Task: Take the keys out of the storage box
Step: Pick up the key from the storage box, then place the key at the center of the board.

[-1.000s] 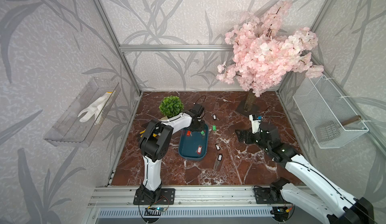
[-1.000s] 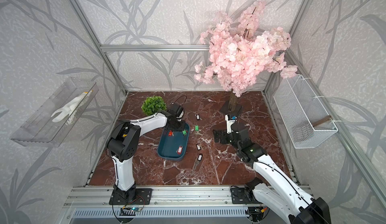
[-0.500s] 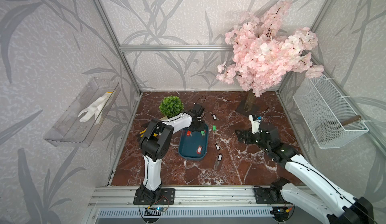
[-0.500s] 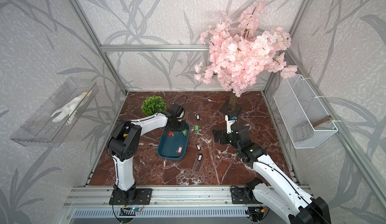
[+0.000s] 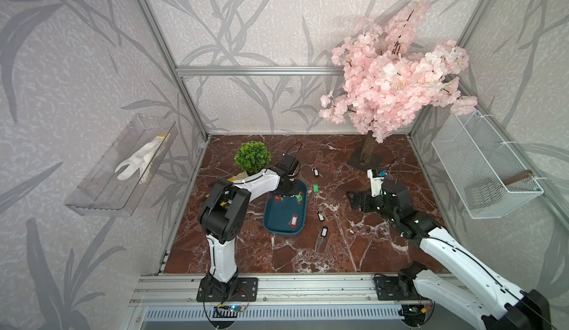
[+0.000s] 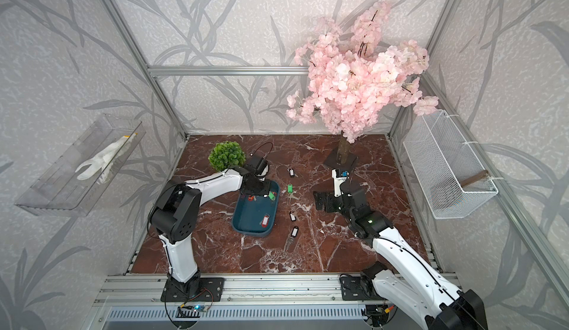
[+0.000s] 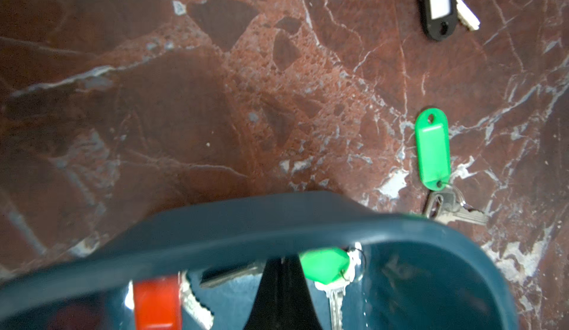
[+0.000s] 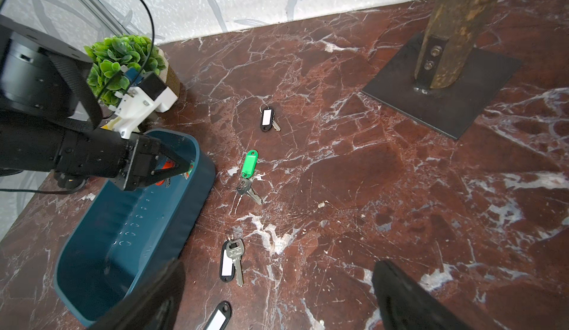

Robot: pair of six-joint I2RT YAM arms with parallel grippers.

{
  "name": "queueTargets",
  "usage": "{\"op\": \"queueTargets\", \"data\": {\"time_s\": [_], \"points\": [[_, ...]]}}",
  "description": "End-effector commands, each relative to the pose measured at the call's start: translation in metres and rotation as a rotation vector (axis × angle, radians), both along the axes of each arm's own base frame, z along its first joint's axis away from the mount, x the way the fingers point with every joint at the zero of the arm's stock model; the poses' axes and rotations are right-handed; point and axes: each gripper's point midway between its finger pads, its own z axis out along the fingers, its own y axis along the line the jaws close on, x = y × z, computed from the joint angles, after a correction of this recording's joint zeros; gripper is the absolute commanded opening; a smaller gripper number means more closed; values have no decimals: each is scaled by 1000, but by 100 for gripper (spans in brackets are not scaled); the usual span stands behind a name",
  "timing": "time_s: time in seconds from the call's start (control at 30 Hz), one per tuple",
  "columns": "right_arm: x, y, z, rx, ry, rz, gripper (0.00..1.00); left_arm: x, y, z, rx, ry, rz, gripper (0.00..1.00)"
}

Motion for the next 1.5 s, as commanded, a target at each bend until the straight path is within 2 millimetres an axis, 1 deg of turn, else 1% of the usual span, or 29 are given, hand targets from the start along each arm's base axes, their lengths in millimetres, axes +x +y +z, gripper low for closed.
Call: {"op": "queueTargets", "data": {"time_s": [0.0,0.13,0.27,0.4,0.5,0.67,0.77,0.87,1.0,1.07,1.17,1.33,1.47], "points": [[4,-4,2,-4,-29,-19,99,-1,9,22,10,-66,17,0],[5,-5,5,-15,-41,-20,99,-6,16,33,15,-104,29,0],[6,-9,12,-32,-60,-29,99,-9,22,49,20,-149,40,0],[6,-13,22,-43,-88,-37,99,-11,23,71,9,-202,41,0],[5,-17,30,-47,-111,-45,99,-13,21,88,-7,-242,32,0],[3,-25,41,-59,-148,-78,99,-14,6,118,-42,-303,2,0],[1,-31,48,-62,-173,-99,99,-12,-10,135,-68,-337,-33,0],[-2,-38,54,-66,-194,-125,99,-5,-32,146,-92,-358,-74,0],[-5,-46,55,-73,-206,-156,99,10,-66,147,-110,-353,-131,0],[-7,-48,54,-74,-206,-166,99,19,-84,141,-108,-352,-156,0],[-9,-51,53,-75,-205,-174,99,32,-107,128,-125,-325,-179,0],[-11,-55,50,-79,-202,-187,99,57,-140,103,-172,-271,-190,0],[-13,-56,49,-81,-200,-191,99,71,-161,83,-208,-232,-196,0]]}}
